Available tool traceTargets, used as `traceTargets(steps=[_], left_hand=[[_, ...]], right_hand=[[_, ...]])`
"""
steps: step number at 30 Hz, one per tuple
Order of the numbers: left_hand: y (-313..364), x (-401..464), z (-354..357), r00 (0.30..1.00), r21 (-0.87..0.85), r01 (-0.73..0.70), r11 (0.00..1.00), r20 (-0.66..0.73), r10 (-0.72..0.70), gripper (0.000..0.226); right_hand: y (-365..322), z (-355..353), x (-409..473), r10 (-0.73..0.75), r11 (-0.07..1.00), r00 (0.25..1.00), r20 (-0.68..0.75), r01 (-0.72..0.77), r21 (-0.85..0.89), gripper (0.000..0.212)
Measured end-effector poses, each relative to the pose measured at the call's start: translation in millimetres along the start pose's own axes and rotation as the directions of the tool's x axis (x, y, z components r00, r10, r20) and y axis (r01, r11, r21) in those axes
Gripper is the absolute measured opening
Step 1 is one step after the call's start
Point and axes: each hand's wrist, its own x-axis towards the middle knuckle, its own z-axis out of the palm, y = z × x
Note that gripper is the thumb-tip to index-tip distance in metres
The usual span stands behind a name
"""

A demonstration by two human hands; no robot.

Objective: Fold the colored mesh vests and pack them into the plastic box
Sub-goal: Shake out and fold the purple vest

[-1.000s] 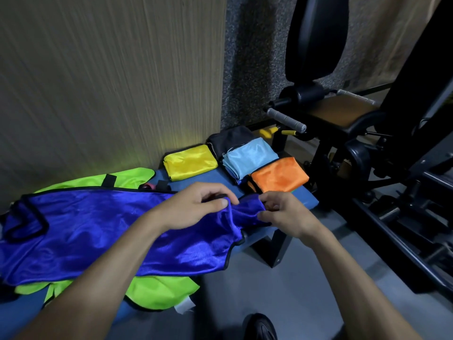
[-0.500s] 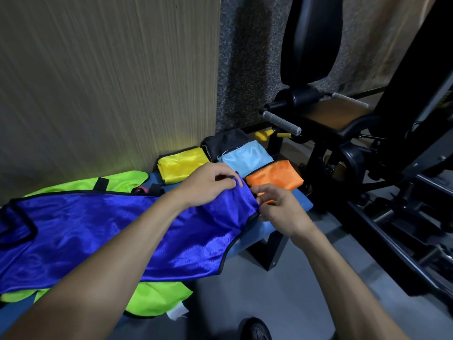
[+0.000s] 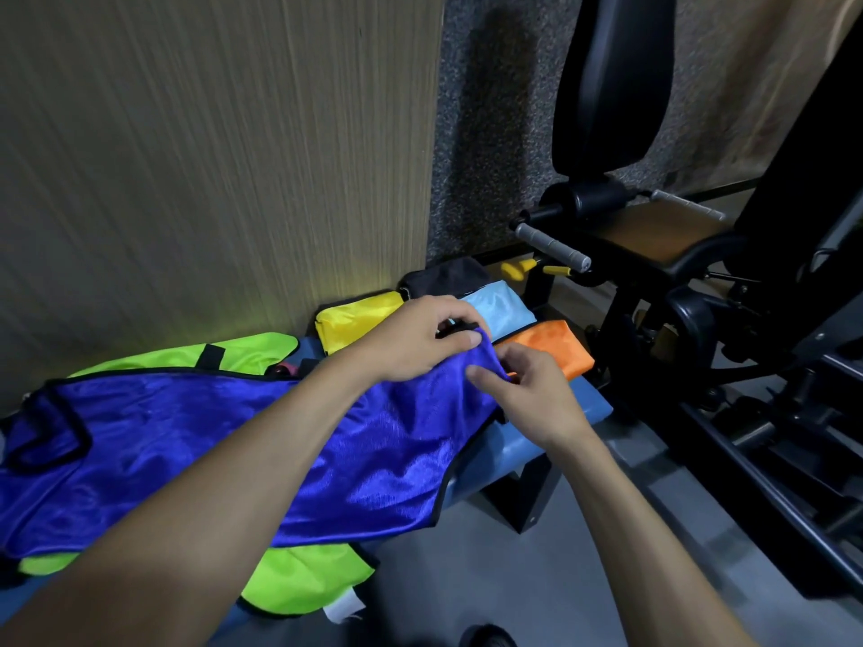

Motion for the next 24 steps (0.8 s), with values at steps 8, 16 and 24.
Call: traceTargets(steps=[8, 16, 24], left_hand=[[8, -3, 8, 0.983, -0.017, 0.002, 1.0, -0.183, -0.005, 0.021], [-42, -138, 23, 0.943, 0.483, 0.189, 0.855, -0.333, -0.021, 0.026], [-74, -173, 29, 0.962, 0.635, 0.231, 0.737, -0.036, -0.271, 0.065]], right_hand=[[-5, 11, 17, 0.036, 0.999, 0.997, -0.062, -0.035, 0.015, 0.028], [4, 14, 28, 0.099, 0.977, 0.966, -0.238, -0.139, -0.159, 0.028], [6, 25, 32, 0.116, 0.961, 0.93, -0.349, -0.194, -0.199, 0.034]])
